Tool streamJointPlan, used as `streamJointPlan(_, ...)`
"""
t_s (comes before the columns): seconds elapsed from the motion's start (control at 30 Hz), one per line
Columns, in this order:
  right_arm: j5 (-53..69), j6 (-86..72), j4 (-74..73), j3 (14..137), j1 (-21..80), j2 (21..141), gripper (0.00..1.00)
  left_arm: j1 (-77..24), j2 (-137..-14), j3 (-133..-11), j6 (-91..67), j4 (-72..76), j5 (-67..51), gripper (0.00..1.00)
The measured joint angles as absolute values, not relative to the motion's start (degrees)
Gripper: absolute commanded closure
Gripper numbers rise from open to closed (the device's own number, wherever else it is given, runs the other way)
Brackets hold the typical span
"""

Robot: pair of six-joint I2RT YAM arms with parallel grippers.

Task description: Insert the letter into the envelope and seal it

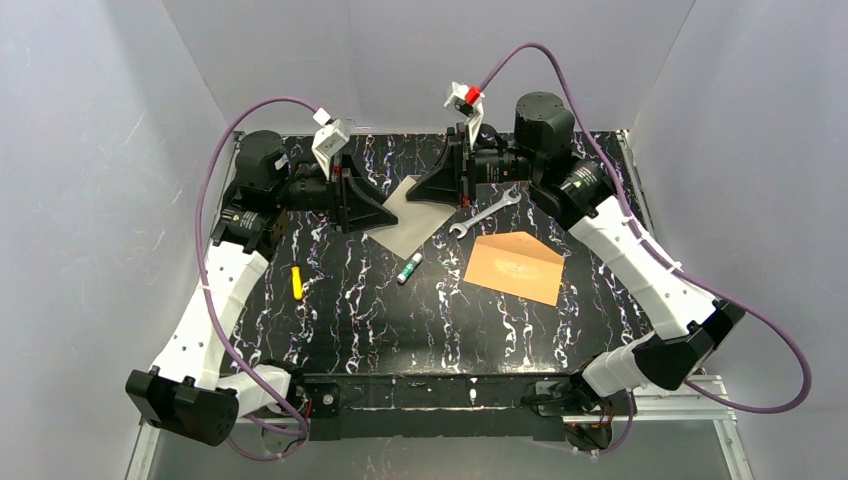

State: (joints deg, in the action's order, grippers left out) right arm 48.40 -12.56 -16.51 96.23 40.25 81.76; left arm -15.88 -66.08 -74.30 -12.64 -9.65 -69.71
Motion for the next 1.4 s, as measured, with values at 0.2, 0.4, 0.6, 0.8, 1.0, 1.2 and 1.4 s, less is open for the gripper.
streamJointPlan(0.2,48.1,-13.7,-16.8,98.5,40.2,84.0,0.99,-15.9,-67.0,-74.4,-12.7,-10.0,-71.1,0.81)
streamJointPlan(0.4,45.4,-14.5,-18.3,98.9,40.2,84.9,0.99,-15.9,-67.6,-75.7,-9.5,-14.5,-71.1,1.00)
streamJointPlan(0.6,41.3,-14.9,-20.4,99.2,40.2,84.9,0.44,-15.9,-68.4,-77.3,-5.9,-18.7,-69.2,1.00)
streamJointPlan(0.8,28.4,-16.0,-18.7,95.3,39.4,81.2,0.07,-15.9,-68.7,-77.5,-6.8,-19.3,-63.5,1.00)
streamJointPlan(1.0,13.6,-26.3,-5.5,79.3,39.3,67.7,0.04,-15.9,-68.9,-76.9,-18.9,-8.4,-58.8,1.00)
streamJointPlan(1.2,9.4,-38.3,8.0,72.6,39.2,65.5,0.04,-15.9,-69.2,-77.5,-30.1,0.5,-55.7,1.00)
streamJointPlan(1.4,11.8,-43.7,12.9,72.3,39.2,70.4,0.13,-16.0,-70.0,-80.5,-35.6,2.8,-55.4,1.00)
